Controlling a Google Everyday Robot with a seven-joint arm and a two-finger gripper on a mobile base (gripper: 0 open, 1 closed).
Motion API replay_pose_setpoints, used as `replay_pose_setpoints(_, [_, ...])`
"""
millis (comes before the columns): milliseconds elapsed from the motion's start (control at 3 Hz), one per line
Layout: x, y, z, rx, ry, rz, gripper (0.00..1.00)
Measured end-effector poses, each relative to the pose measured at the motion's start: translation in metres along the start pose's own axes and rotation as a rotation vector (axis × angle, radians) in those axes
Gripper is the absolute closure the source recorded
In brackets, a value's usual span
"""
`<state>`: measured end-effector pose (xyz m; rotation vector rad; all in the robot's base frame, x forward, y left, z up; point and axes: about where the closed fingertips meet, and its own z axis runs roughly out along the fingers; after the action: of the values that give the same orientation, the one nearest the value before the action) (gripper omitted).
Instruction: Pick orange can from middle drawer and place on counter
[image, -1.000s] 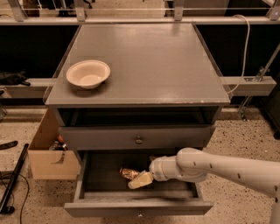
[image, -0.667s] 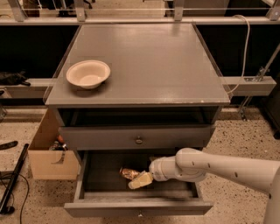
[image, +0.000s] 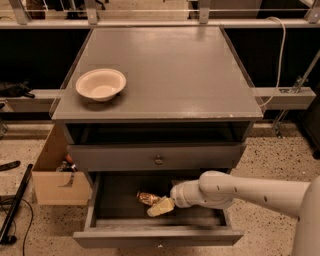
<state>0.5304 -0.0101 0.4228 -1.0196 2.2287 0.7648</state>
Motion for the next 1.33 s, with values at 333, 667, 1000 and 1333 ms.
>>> replay_pose_setpoints(333, [0.001, -0.006, 0.013, 0.014, 0.007, -0.011, 0.0])
replay_pose_setpoints(667, [0.003, -0.007, 0.026, 0.024, 0.012, -0.022, 0.0])
replay_pose_setpoints(1000, [0.008, -0.006, 0.036, 0.033, 0.015, -0.03, 0.0])
replay_pose_setpoints(1333, [0.015, -0.005, 0.043, 0.045, 0.02, -0.035, 0.0])
